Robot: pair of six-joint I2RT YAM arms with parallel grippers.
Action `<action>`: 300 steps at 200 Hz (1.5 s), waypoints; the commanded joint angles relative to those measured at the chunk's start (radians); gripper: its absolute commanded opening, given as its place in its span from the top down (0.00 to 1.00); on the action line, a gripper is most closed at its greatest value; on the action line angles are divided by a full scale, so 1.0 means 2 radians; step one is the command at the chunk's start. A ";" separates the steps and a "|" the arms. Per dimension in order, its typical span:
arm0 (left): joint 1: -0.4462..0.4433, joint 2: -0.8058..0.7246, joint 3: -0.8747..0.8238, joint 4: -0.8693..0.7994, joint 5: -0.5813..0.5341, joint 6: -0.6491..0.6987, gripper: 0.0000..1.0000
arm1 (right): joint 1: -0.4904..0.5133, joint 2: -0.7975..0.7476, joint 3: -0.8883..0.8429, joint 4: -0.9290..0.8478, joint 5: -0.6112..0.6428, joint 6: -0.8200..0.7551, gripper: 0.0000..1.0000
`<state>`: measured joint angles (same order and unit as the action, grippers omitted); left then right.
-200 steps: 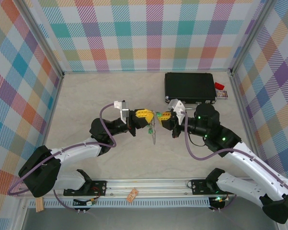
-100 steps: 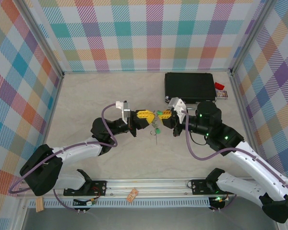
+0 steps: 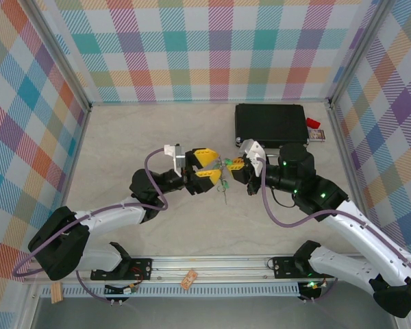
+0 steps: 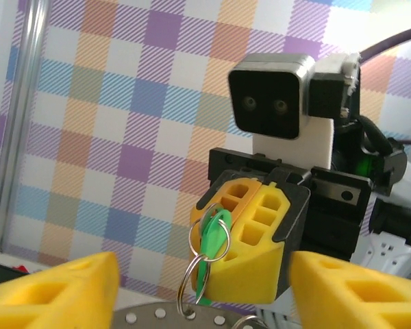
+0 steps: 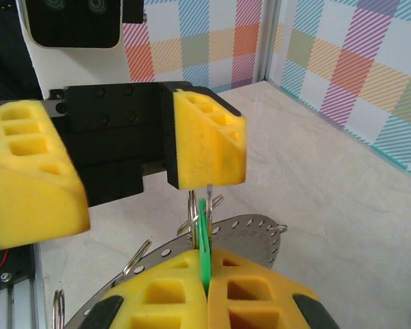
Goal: Put the keys on the keyring
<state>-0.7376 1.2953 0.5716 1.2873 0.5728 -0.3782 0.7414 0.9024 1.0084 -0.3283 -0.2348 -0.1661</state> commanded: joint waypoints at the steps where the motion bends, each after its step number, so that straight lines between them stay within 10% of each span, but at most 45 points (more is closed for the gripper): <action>1: 0.002 -0.013 -0.013 0.020 -0.026 0.010 0.21 | 0.003 -0.002 0.019 0.001 0.014 -0.007 1.00; 20: 0.007 -0.021 -0.020 0.014 -0.043 0.012 0.00 | 0.003 0.001 0.018 -0.004 0.029 -0.009 1.00; 165: 0.024 -0.230 -0.084 -0.160 -0.182 0.084 0.00 | 0.001 0.158 0.034 0.088 0.032 0.012 1.00; 300: 0.024 -0.437 -0.125 -0.314 -0.247 0.096 0.00 | -0.008 0.453 0.258 0.158 -0.004 0.030 1.00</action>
<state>-0.7013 0.4942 0.3317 0.7567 0.1249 -0.2115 0.7322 1.7451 1.4250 -0.0841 -0.1993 -0.1360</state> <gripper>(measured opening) 0.997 0.047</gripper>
